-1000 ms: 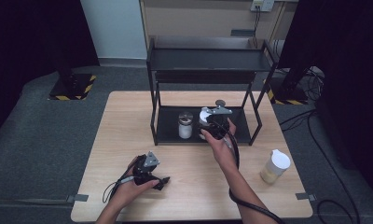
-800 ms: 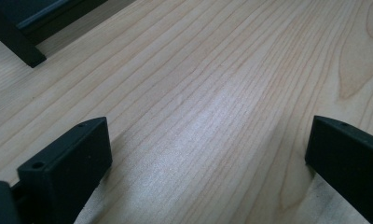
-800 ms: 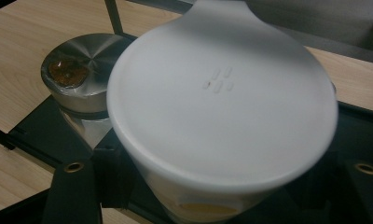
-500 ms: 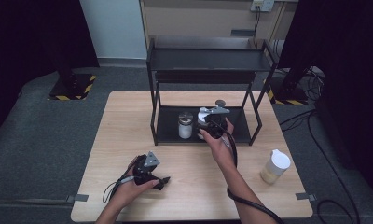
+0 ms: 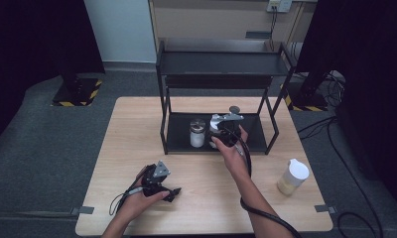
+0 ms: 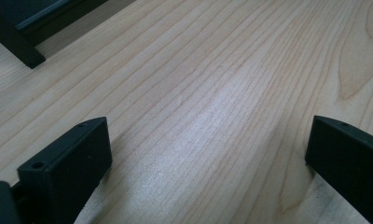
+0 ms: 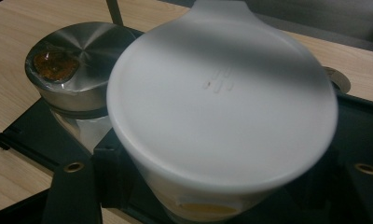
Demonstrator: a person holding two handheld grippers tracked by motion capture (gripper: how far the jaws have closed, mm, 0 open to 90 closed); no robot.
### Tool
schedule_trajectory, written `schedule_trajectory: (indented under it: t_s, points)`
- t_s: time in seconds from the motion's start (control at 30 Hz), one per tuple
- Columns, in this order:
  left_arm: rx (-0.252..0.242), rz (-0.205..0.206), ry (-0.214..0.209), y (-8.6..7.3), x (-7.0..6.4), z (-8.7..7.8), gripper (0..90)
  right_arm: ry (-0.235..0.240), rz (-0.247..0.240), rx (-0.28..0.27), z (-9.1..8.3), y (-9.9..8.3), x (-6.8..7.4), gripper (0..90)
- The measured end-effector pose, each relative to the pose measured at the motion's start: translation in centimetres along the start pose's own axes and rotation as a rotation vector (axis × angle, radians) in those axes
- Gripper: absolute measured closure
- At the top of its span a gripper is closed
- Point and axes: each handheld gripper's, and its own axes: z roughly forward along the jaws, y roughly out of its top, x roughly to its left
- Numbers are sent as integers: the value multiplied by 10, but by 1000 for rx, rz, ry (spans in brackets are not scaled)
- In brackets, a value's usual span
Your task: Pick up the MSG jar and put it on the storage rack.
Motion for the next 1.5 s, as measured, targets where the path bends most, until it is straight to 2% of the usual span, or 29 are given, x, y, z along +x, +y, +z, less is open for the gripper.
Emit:
schedule_trajectory:
  t_s: [0.7,1.27,1.4,1.5]
  points:
    - [0,0,0,0,0,0,0,13,-15,3,4,0,-4,310]
    - [0,0,0,0,0,0,0,24,4,3,4,0,-9,306]
    - [0,0,0,0,0,0,0,38,12,-2,3,0,-11,268]
    - [0,0,1,0,0,0,0,43,4,-4,1,1,-11,204]
